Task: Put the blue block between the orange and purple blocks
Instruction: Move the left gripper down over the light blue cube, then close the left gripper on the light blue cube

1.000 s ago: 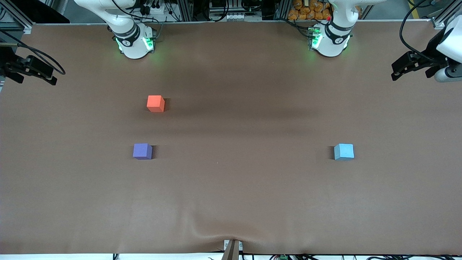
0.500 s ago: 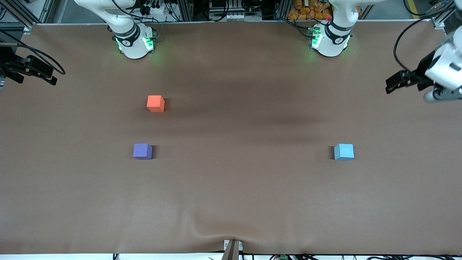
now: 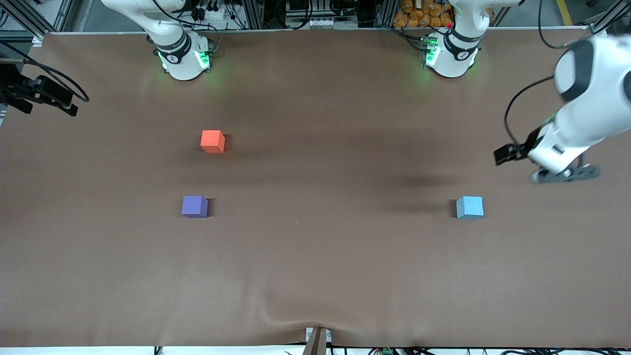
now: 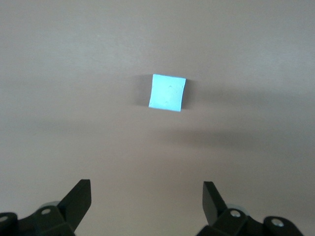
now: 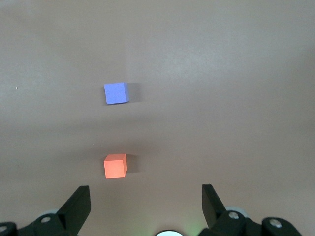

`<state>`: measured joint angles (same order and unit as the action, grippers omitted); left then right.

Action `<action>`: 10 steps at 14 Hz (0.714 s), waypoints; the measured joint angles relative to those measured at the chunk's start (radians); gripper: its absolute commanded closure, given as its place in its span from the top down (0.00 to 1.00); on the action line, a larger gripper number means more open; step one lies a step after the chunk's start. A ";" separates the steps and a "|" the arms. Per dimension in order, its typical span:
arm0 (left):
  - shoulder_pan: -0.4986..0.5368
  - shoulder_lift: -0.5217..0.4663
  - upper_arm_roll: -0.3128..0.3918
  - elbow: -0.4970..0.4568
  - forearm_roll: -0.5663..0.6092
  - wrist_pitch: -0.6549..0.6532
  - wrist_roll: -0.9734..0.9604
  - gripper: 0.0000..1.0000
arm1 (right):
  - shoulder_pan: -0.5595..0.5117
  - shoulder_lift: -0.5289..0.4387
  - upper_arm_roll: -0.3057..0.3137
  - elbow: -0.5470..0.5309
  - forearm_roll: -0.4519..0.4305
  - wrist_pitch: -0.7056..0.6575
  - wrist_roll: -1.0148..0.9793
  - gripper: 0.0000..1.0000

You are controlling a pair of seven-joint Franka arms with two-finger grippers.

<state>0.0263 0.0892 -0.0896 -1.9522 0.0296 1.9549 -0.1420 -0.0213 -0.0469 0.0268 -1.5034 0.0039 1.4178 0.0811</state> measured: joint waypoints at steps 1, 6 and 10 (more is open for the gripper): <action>0.000 0.046 0.000 -0.003 0.000 0.041 0.000 1.00 | 0.000 0.000 0.000 0.000 0.000 0.000 0.000 1.00; -0.001 0.227 -0.001 0.001 0.000 0.202 0.000 1.00 | -0.001 0.000 0.000 0.000 0.000 0.000 0.000 1.00; -0.001 0.320 -0.002 0.005 0.000 0.315 0.001 1.00 | -0.001 0.000 0.000 0.000 0.000 -0.001 0.000 1.00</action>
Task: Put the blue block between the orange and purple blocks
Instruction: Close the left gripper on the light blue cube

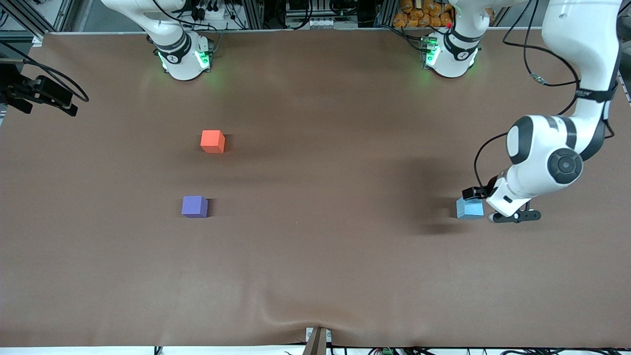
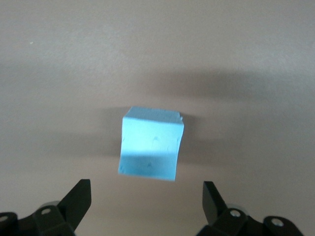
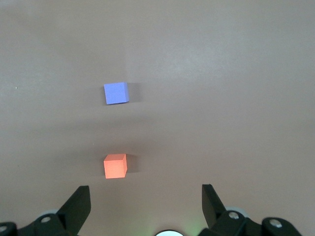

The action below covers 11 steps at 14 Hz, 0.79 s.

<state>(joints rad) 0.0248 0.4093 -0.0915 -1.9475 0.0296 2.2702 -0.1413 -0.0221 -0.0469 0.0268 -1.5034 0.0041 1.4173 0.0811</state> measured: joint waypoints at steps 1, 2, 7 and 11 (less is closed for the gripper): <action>0.001 0.019 0.000 0.001 0.000 0.024 0.000 1.00 | 0.000 0.000 0.000 0.000 0.000 0.000 0.000 1.00; 0.002 0.037 0.000 0.002 0.000 0.048 0.000 1.00 | 0.000 0.000 0.000 0.000 0.000 0.000 0.000 1.00; 0.003 0.094 0.001 0.013 0.000 0.092 0.000 1.00 | 0.000 0.000 0.000 0.000 0.000 0.000 0.000 1.00; 0.004 0.125 0.001 0.013 0.000 0.126 0.000 1.00 | -0.003 0.000 0.000 0.000 0.000 0.000 0.000 1.00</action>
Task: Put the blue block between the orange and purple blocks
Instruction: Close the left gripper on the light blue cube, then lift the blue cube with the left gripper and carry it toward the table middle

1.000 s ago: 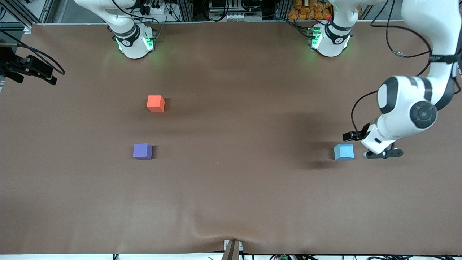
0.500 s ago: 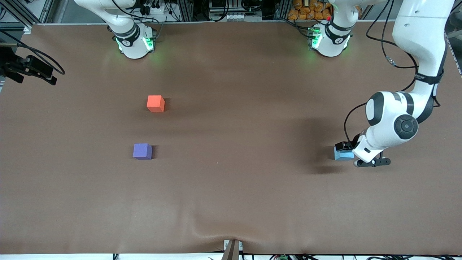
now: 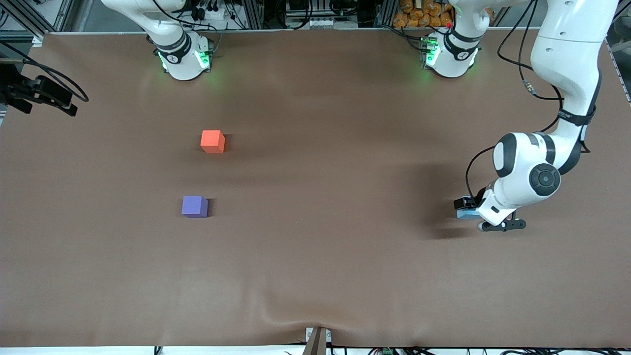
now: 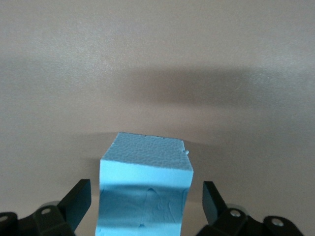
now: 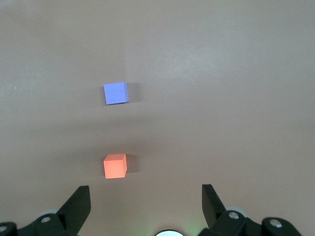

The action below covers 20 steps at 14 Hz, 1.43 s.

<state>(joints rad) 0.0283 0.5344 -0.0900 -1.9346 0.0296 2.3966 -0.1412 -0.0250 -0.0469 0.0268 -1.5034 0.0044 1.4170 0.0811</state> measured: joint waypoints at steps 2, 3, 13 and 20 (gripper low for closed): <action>0.000 0.009 0.000 0.001 0.000 0.005 0.000 1.00 | -0.002 0.000 0.000 0.000 0.000 0.000 0.000 1.00; 0.000 0.011 0.000 0.001 0.000 0.007 0.000 0.85 | -0.003 0.000 0.000 0.000 0.000 0.000 0.000 1.00; 0.003 0.018 -0.030 0.009 0.000 0.014 -0.002 0.00 | -0.004 0.001 0.001 0.000 0.002 0.000 -0.001 1.00; -0.030 0.016 -0.219 0.099 -0.064 0.010 -0.205 0.02 | -0.005 0.004 0.001 0.000 0.002 -0.001 -0.001 1.00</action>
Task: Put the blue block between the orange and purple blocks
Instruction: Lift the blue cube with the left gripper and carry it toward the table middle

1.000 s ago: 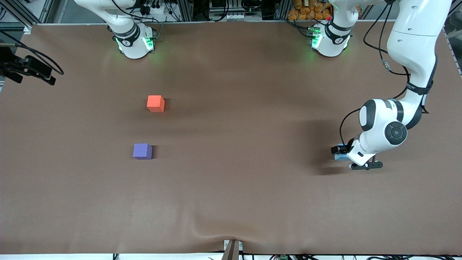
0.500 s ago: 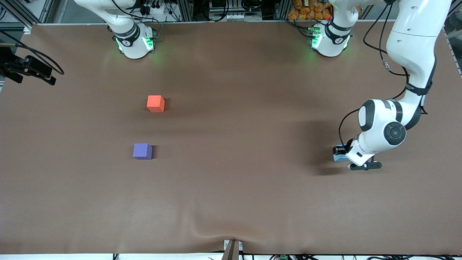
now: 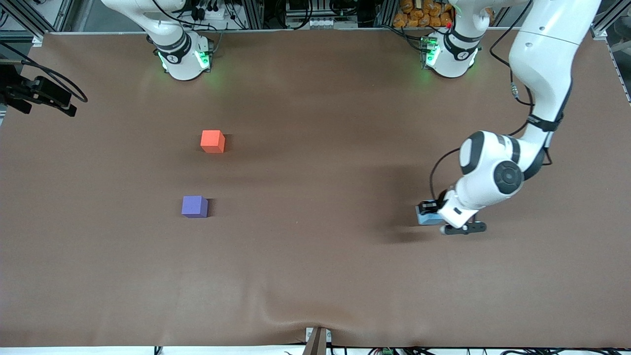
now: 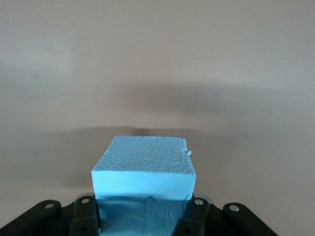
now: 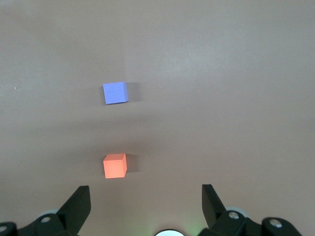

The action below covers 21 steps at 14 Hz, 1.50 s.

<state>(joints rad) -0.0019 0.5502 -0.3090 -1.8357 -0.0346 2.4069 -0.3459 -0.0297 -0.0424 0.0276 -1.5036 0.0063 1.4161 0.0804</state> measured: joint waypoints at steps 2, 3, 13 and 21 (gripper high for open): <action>-0.075 0.002 -0.014 0.034 -0.003 -0.001 -0.109 0.02 | -0.001 0.003 0.000 0.000 0.000 0.000 0.000 1.00; -0.126 0.008 -0.015 0.056 -0.003 -0.001 -0.177 0.02 | -0.001 0.006 0.000 0.000 0.000 0.000 0.000 1.00; -0.595 0.272 0.087 0.482 -0.003 -0.065 -0.493 0.00 | -0.008 0.042 0.001 0.008 0.000 0.001 0.000 1.00; -0.776 0.455 0.118 0.684 -0.005 -0.047 -0.557 0.00 | -0.008 0.122 0.003 0.008 0.001 0.001 -0.002 1.00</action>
<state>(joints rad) -0.7782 1.0047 -0.1908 -1.1513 -0.0396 2.3604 -0.9031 -0.0372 0.0801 0.0308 -1.4953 0.0072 1.4167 0.0780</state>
